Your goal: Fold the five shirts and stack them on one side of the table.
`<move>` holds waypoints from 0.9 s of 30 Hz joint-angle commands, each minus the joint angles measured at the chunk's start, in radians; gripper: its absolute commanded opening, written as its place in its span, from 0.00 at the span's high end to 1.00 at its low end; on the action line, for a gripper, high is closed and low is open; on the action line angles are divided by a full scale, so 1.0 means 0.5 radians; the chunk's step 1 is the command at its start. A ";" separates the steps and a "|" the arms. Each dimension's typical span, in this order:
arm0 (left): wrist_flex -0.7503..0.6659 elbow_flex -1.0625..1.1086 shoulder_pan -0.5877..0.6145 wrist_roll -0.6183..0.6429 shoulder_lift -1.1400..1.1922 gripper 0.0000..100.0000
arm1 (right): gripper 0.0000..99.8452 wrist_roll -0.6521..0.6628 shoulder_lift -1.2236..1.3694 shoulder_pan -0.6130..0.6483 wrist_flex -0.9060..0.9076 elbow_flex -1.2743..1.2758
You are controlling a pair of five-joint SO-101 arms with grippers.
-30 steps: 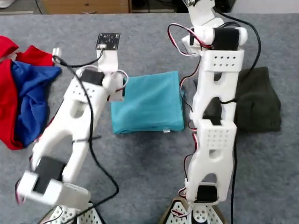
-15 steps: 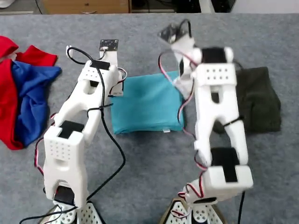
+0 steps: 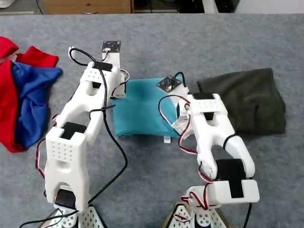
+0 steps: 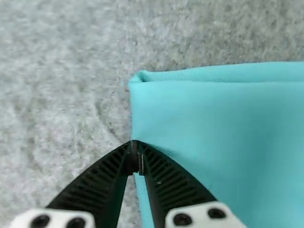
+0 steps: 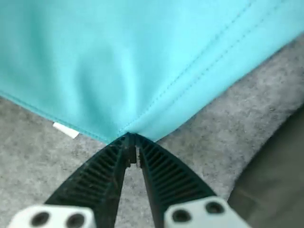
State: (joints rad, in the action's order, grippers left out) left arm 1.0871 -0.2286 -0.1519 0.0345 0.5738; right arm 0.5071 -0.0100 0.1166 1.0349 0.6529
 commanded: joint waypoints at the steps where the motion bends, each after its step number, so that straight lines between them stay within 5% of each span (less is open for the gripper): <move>1: 0.012 -0.061 0.049 -0.012 -0.032 0.98 | 1.00 0.018 -0.078 -0.091 0.104 -0.189; 8: 0.494 -0.405 0.052 -0.012 -0.035 0.98 | 1.00 0.021 -0.078 -0.379 0.589 -0.793; 16: 0.973 -0.675 -0.037 -0.012 -0.143 0.98 | 1.00 0.264 -0.078 -0.397 1.353 -1.002; 22: 0.838 -0.114 -0.080 -0.015 -0.655 0.98 | 1.00 0.304 -0.302 -0.511 1.479 -0.947; 27: 0.258 0.875 -0.077 -0.098 -1.162 0.98 | 1.00 0.304 -0.713 -0.465 1.479 -0.615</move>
State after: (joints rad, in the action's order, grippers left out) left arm 1.3894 -0.0752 -0.1826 0.0084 0.1565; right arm 0.6498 -0.2386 -0.1181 1.7576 0.2693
